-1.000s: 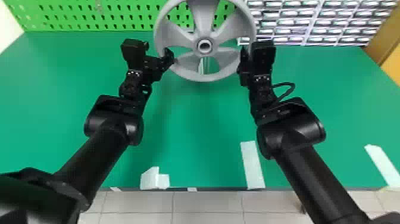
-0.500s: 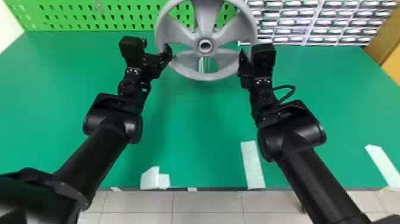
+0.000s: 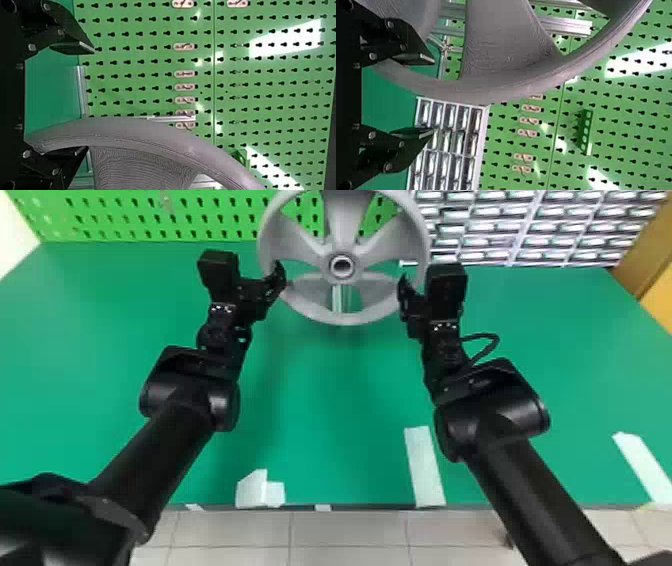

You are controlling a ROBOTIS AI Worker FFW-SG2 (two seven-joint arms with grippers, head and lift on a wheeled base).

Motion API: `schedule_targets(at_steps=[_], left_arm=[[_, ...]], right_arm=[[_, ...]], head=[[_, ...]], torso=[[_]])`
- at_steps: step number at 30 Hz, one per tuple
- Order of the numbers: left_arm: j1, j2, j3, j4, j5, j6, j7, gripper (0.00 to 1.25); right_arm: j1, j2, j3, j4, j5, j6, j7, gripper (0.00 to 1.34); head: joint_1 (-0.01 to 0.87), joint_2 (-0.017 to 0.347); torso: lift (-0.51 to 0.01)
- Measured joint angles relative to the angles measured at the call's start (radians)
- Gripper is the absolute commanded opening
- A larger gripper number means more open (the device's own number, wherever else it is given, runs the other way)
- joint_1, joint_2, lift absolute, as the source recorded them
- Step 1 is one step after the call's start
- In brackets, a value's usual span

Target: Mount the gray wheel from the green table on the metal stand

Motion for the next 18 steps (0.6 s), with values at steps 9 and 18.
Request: schedule_targets(at_steps=[9, 18], left_arm=[[0.009, 0.001, -0.013, -0.019, 0.006, 0.0, -0.001, 0.91], [0.015, 0.001, -0.026, -0.04, 0.016, 0.0, -0.007, 1.01]], right_arm=[[0.003, 0.0, -0.001, 0.0, -0.012, 0.0, 0.0, 0.87], [0.003, 0.002, 0.0, 0.0, -0.02, 0.0, 0.001, 1.0]], head=[[0.867, 0.052], [0.867, 0.052]], torso=[[-0.1], [-0.1]])
